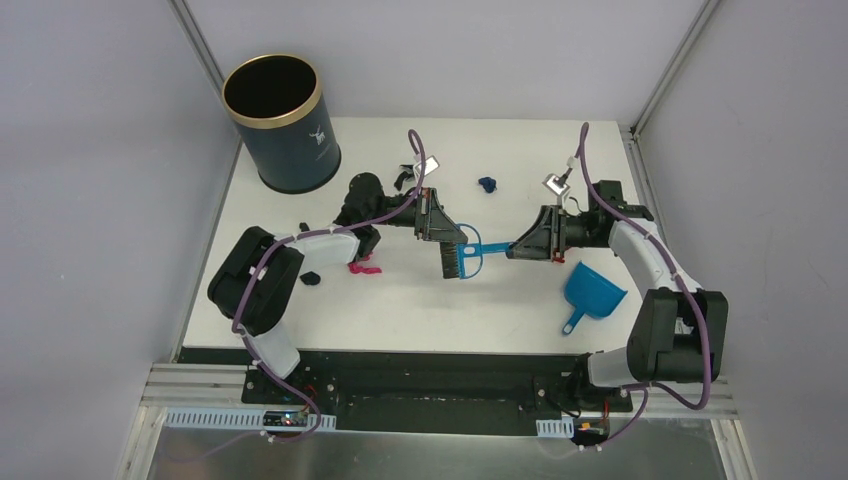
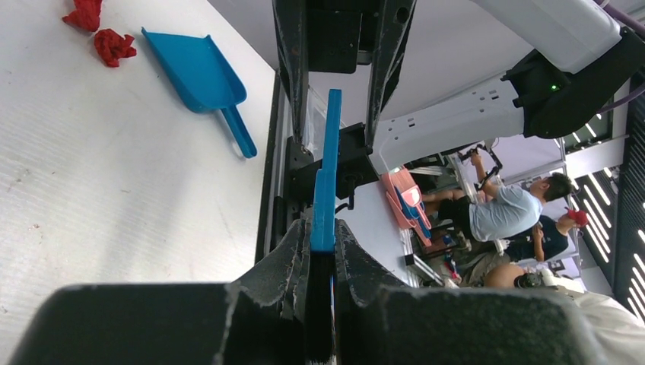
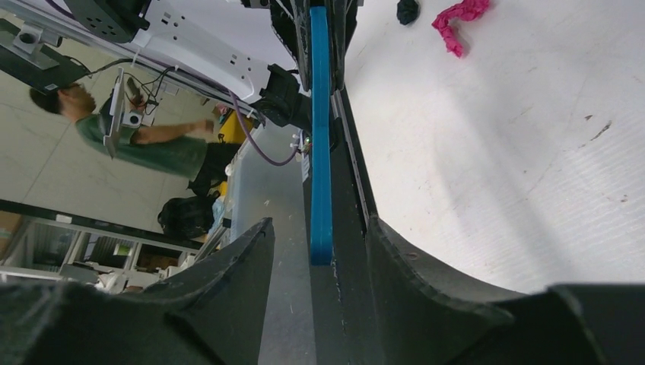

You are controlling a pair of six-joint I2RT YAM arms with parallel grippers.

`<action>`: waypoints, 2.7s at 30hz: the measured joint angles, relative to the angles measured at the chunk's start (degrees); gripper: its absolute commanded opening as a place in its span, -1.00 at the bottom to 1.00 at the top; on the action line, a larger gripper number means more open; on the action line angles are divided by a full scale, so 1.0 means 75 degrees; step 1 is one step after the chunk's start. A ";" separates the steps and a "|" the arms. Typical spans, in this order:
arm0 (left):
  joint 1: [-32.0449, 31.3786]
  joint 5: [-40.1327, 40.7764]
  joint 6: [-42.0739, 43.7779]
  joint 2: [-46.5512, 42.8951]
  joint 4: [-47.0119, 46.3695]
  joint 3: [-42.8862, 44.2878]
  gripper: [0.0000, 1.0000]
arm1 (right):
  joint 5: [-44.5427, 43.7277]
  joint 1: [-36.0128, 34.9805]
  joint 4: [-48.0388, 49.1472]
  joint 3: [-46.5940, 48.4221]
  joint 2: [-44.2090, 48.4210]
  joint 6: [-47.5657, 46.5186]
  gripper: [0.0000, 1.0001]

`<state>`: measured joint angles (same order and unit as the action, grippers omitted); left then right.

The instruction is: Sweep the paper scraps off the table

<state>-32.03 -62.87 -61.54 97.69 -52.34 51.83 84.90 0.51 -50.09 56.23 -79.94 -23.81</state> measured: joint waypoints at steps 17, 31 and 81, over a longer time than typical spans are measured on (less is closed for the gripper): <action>0.0032 0.0137 -0.0437 0.0248 -0.0309 -0.0006 -1.00 | -0.0085 -0.0425 0.0111 0.0055 -0.0277 0.0029 -0.84; 0.0087 0.0076 0.0705 0.0152 0.1084 0.0023 -0.34 | -0.0714 -0.0475 -0.0402 0.0230 -0.0458 -0.0516 -1.00; 0.0085 -0.0294 0.0079 0.0557 0.0790 0.0341 -1.00 | -0.0119 -0.0291 -0.1731 0.1064 -0.1507 -0.1343 -0.07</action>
<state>-31.40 -65.08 -60.95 101.86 -46.41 54.39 84.01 -1.67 -63.07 64.20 -91.24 -33.89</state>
